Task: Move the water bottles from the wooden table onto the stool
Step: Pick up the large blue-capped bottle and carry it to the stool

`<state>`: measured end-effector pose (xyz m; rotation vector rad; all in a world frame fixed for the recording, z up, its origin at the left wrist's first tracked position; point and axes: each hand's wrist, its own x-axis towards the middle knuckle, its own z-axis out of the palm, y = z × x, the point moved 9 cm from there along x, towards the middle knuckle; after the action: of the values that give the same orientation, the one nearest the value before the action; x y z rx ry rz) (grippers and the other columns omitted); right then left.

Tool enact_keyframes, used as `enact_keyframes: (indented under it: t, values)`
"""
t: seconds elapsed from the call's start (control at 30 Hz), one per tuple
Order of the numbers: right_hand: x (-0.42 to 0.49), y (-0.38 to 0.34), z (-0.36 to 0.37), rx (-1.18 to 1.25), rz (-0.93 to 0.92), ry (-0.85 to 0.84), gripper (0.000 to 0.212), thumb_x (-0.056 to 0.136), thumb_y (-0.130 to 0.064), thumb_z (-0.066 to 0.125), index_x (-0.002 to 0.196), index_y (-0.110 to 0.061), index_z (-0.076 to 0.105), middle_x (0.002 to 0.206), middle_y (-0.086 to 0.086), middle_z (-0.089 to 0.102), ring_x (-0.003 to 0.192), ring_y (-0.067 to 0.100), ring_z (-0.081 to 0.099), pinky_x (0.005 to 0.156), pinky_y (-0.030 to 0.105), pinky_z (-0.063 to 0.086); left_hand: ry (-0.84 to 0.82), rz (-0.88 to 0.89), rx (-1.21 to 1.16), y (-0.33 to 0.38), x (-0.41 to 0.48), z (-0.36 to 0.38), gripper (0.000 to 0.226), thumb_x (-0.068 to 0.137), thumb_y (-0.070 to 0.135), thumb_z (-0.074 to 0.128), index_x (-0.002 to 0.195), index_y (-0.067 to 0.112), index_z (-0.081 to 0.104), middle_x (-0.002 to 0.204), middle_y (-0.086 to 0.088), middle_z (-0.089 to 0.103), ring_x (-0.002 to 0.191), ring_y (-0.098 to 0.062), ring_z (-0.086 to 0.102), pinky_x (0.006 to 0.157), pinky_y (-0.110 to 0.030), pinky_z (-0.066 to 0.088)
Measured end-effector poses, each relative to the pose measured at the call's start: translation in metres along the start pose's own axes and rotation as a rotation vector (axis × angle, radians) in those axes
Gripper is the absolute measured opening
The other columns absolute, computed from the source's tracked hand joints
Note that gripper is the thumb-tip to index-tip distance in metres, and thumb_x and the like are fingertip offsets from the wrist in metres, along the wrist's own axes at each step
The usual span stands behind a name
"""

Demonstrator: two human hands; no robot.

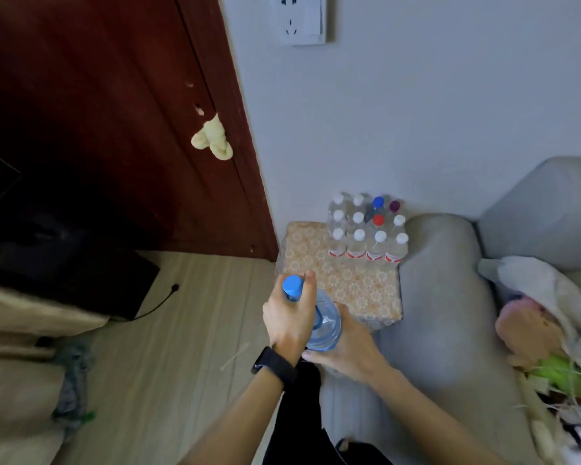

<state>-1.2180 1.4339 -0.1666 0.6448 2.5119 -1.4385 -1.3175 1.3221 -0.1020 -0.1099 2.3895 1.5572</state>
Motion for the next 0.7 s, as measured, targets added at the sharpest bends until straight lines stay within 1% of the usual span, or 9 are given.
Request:
enact_keyframes:
  t: [0.1, 0.2, 0.27, 0.33, 0.37, 0.43, 0.53, 0.63, 0.7]
  values:
    - [0.058, 0.015, 0.007, 0.044, 0.043, -0.086, 0.087, 0.056, -0.074, 0.079, 0.132, -0.05, 0.043, 0.134, -0.022, 0.053, 0.125, 0.001, 0.053, 0.104, 0.033, 0.047, -0.034, -0.036, 0.057, -0.001, 0.055, 0.021, 0.034, 0.092, 0.049, 0.062, 0.071, 0.024, 0.051, 0.06, 0.006, 0.058, 0.063, -0.012, 0.058, 0.062, -0.03, 0.041]
    - [0.109, 0.028, 0.0, 0.041, 0.099, -0.081, 0.1, 0.055, -0.084, 0.072, 0.14, -0.04, 0.042, 0.137, -0.017, 0.053, 0.127, 0.007, 0.053, 0.103, 0.037, 0.048, -0.084, -0.046, 0.104, 0.006, 0.101, 0.047, 0.033, 0.091, 0.053, 0.061, 0.076, 0.024, 0.055, 0.063, 0.004, 0.061, 0.065, -0.014, 0.061, 0.061, -0.031, 0.044]
    - [0.138, 0.031, -0.011, 0.047, 0.147, -0.036, 0.102, 0.059, -0.068, 0.082, 0.143, -0.027, 0.041, 0.133, -0.011, 0.056, 0.119, 0.009, 0.057, 0.097, 0.031, 0.049, -0.113, -0.037, 0.142, 0.006, 0.128, 0.064, 0.032, 0.09, 0.055, 0.061, 0.08, 0.025, 0.058, 0.065, 0.003, 0.064, 0.065, -0.012, 0.062, 0.062, -0.033, 0.049]
    - [0.164, 0.037, -0.015, 0.065, 0.175, -0.009, 0.089, 0.066, -0.048, 0.085, 0.141, -0.024, 0.041, 0.127, -0.006, 0.059, 0.112, 0.012, 0.059, 0.091, 0.025, 0.049, -0.159, -0.016, 0.168, 0.007, 0.156, 0.083, 0.031, 0.09, 0.057, 0.061, 0.083, 0.026, 0.06, 0.067, 0.004, 0.065, 0.065, -0.009, 0.063, 0.064, -0.035, 0.053]
    - [0.178, 0.04, -0.017, 0.08, 0.18, 0.007, 0.088, 0.068, -0.045, 0.085, 0.141, -0.025, 0.04, 0.127, -0.005, 0.059, 0.112, 0.013, 0.06, 0.09, 0.024, 0.049, -0.194, 0.0, 0.187, 0.007, 0.171, 0.093, 0.03, 0.09, 0.057, 0.061, 0.085, 0.027, 0.062, 0.069, 0.005, 0.066, 0.066, -0.008, 0.063, 0.065, -0.036, 0.054]
    - [0.205, 0.053, -0.018, 0.112, 0.214, 0.052, 0.088, 0.069, -0.042, 0.087, 0.141, -0.025, 0.039, 0.126, -0.006, 0.059, 0.112, 0.014, 0.061, 0.088, 0.023, 0.048, -0.277, 0.017, 0.213, 0.003, 0.198, 0.114, 0.026, 0.09, 0.054, 0.064, 0.089, 0.028, 0.064, 0.075, 0.007, 0.069, 0.07, -0.007, 0.065, 0.067, -0.037, 0.055]
    - [0.245, 0.062, -0.024, 0.163, 0.2, 0.152, 0.088, 0.068, -0.041, 0.088, 0.139, -0.031, 0.036, 0.124, -0.012, 0.057, 0.11, 0.008, 0.061, 0.083, 0.02, 0.048, -0.398, 0.049, 0.231, -0.005, 0.232, 0.141, 0.022, 0.088, 0.052, 0.068, 0.096, 0.033, 0.065, 0.09, 0.014, 0.072, 0.081, -0.001, 0.067, 0.071, -0.03, 0.057]
    - [0.285, 0.063, -0.03, 0.172, 0.166, 0.205, 0.081, 0.068, -0.043, 0.084, 0.133, -0.041, 0.036, 0.127, -0.014, 0.056, 0.109, 0.004, 0.059, 0.084, 0.026, 0.052, -0.48, 0.084, 0.27, -0.013, 0.265, 0.164, 0.023, 0.086, 0.057, 0.068, 0.102, 0.041, 0.062, 0.1, 0.019, 0.071, 0.089, 0.003, 0.066, 0.075, -0.026, 0.057]
    - [0.307, 0.073, -0.029, 0.151, 0.177, 0.197, 0.08, 0.071, -0.042, 0.083, 0.137, -0.034, 0.038, 0.128, -0.01, 0.057, 0.113, 0.008, 0.059, 0.086, 0.03, 0.053, -0.497, 0.12, 0.313, -0.014, 0.286, 0.18, 0.03, 0.086, 0.057, 0.068, 0.108, 0.037, 0.064, 0.103, 0.015, 0.071, 0.091, -0.001, 0.067, 0.076, -0.029, 0.058]
